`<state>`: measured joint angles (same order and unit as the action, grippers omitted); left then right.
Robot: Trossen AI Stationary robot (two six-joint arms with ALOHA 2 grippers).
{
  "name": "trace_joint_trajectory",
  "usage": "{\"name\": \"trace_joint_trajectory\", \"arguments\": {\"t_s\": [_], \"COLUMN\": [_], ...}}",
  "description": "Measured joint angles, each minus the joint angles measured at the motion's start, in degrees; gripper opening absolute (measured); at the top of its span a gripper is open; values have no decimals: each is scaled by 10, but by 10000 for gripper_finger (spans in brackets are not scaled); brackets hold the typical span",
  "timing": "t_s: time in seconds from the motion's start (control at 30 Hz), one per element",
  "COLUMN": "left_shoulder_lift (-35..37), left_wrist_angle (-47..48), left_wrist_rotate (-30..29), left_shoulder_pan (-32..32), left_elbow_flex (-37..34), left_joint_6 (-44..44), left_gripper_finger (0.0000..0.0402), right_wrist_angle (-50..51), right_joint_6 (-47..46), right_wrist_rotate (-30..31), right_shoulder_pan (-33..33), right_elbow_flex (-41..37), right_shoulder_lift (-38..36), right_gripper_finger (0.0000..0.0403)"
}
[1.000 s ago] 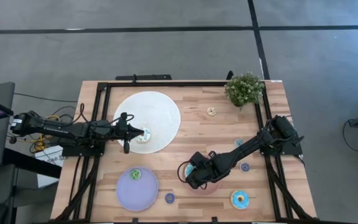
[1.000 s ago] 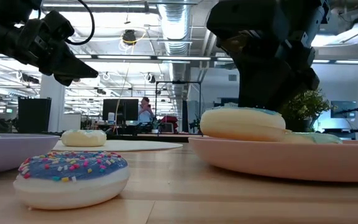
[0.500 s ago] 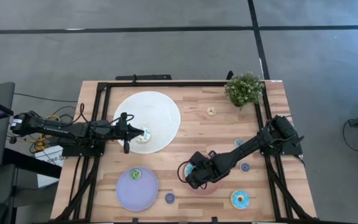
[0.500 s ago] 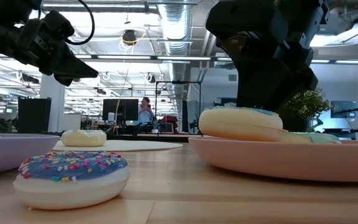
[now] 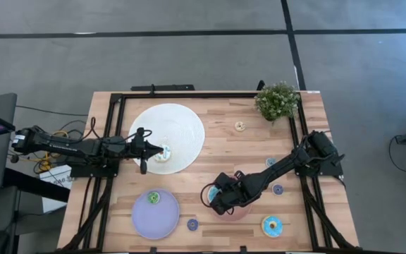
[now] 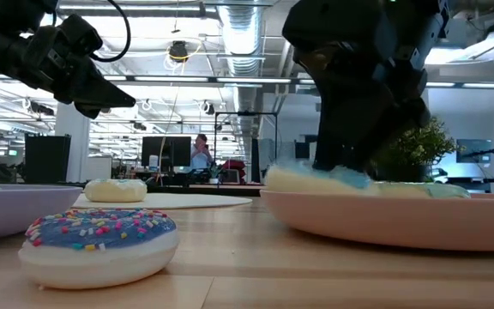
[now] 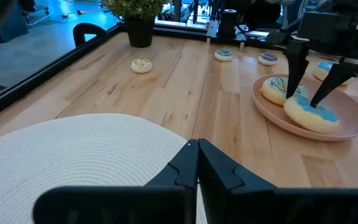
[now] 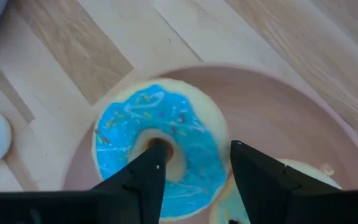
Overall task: Pick & Place donuts
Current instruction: Put the top large blue donut on the pink plate, then put the large white donut on the pink plate
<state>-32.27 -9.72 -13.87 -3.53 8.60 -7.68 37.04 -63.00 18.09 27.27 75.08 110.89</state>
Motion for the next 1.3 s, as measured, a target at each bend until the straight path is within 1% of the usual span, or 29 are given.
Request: {"name": "trace_joint_trajectory", "arguments": {"t_s": [0.2,0.43,0.57,0.73,0.87,0.97,1.17,1.23,1.3], "left_shoulder_lift": [0,0,0,0,0,0,0,0,0], "left_wrist_angle": [0,0,0,0,0,0,-3,-4,-4], "left_wrist_rotate": [0,0,0,0,0,0,1,1,1], "left_shoulder_pan": [0,0,0,0,0,0,0,0,0], "left_elbow_flex": [0,0,0,0,0,0,0,0,0], "left_joint_6": [0,0,0,0,0,0,-1,-3,-3], "left_gripper_finger": [0,0,0,0,0,0,0,0,0], "right_wrist_angle": [4,21,70,163,238,274,353,365,358], "right_joint_6": [-6,-4,17,34,21,21,0,-19,-44], "right_wrist_rotate": [-15,-27,-22,-15,-14,-13,42,60,71], "right_shoulder_pan": [0,-4,-9,-15,-16,-9,21,33,44], "right_elbow_flex": [-5,7,40,87,112,117,112,92,56], "right_shoulder_lift": [0,0,0,0,-1,-18,-64,-89,-119], "right_gripper_finger": [194,201,201,201,201,201,198,196,194]}}
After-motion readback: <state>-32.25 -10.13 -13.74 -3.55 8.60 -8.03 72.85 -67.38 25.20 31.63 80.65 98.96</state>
